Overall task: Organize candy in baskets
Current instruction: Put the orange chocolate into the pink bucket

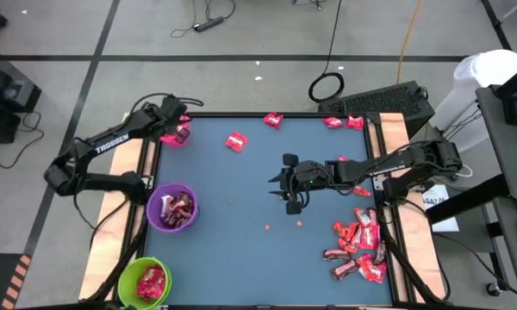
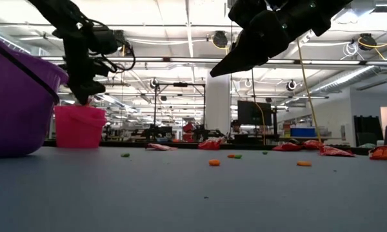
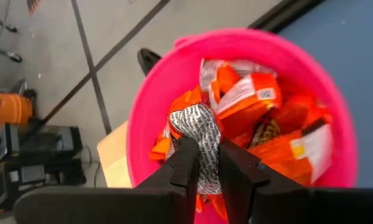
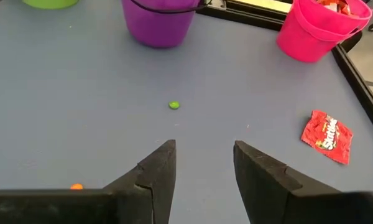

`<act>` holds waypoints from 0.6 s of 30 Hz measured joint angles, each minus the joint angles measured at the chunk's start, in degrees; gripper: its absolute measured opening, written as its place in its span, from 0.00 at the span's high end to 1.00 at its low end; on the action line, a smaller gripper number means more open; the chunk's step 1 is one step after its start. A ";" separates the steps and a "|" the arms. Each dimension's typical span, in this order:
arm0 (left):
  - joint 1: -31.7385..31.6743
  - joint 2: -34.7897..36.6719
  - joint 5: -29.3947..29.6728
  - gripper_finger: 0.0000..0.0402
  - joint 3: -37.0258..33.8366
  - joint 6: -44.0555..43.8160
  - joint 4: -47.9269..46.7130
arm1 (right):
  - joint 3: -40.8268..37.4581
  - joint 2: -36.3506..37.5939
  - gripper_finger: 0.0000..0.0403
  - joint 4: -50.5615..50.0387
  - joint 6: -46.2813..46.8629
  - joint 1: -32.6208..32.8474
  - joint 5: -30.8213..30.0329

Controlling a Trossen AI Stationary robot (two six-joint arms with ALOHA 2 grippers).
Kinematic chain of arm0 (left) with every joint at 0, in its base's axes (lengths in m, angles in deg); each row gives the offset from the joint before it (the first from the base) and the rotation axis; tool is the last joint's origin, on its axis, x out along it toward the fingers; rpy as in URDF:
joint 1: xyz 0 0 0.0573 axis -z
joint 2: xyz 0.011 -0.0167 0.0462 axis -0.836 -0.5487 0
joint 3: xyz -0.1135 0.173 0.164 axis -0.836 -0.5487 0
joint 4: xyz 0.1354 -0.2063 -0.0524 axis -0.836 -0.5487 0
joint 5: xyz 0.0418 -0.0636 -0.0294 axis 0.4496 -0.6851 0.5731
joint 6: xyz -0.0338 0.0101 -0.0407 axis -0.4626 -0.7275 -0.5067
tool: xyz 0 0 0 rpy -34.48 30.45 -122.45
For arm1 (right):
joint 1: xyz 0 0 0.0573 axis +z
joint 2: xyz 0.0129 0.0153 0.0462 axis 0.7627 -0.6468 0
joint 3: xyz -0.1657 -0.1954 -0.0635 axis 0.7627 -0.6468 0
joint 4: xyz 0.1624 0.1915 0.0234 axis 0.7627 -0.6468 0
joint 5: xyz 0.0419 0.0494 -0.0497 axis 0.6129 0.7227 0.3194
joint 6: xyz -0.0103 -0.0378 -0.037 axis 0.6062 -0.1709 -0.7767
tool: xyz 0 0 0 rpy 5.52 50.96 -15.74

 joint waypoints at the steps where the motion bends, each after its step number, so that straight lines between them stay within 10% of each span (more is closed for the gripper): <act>1: -0.16 -0.20 0.07 0.84 -0.01 0.05 -0.36 | 0.00 0.00 0.63 -0.13 0.27 0.00 0.00; 18: 3.62 4.79 -10.75 0.47 6.56 -0.20 -3.84 | 0.00 0.00 0.63 0.24 0.72 0.00 0.02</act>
